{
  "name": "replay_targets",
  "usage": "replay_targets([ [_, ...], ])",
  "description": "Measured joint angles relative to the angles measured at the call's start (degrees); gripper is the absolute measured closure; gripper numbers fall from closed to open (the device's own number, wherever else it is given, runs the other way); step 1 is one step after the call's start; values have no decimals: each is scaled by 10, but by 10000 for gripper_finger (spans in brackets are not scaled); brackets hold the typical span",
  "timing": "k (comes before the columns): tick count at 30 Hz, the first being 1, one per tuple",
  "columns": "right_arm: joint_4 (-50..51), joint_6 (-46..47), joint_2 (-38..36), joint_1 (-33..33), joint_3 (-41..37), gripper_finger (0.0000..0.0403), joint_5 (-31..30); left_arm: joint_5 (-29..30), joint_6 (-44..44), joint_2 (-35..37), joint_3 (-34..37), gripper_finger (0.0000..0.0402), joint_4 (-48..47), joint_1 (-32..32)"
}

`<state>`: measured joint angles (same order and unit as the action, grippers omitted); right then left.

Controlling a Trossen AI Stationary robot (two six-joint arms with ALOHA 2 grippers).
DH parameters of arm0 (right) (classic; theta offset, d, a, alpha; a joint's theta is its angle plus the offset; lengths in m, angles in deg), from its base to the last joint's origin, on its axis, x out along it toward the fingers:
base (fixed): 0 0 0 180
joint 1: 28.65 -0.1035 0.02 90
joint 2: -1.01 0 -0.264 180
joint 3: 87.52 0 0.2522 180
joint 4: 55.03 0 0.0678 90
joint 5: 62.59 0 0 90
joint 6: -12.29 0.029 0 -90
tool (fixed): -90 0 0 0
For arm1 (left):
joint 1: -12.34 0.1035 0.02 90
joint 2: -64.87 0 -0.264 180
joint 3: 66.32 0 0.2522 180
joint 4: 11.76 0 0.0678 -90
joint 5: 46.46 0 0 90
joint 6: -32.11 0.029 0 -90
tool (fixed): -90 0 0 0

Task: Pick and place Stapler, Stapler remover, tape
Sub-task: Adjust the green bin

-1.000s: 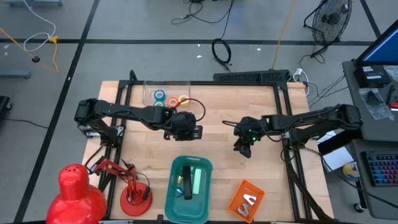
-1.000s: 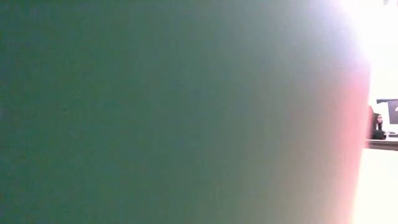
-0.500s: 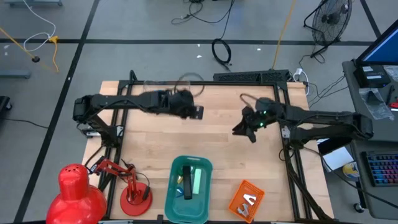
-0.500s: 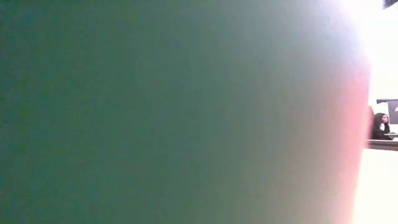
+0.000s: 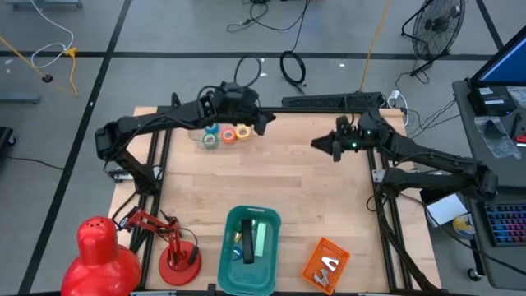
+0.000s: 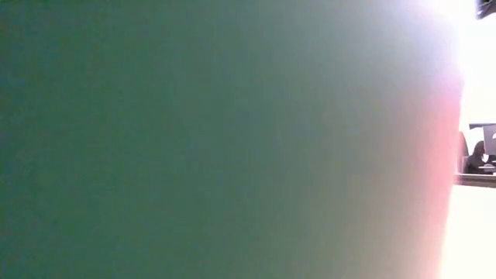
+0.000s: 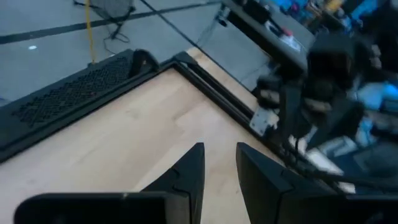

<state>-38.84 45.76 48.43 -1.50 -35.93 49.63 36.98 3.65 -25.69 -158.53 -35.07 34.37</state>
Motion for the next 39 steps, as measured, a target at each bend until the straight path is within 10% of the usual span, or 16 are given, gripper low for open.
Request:
replay_targets([
  [8, -48, 79, 2, 10, 0, 289, -109, -156, 85, 0, 0, 309, -30, 54],
  [19, -42, 79, 37, 28, 0, 289, -175, -203, 117, 0, 0, 309, -73, 121],
  [39, -3, -84, 145, 102, 0, 289, 90, -154, 110, -1, 0, 309, -359, 71],
])
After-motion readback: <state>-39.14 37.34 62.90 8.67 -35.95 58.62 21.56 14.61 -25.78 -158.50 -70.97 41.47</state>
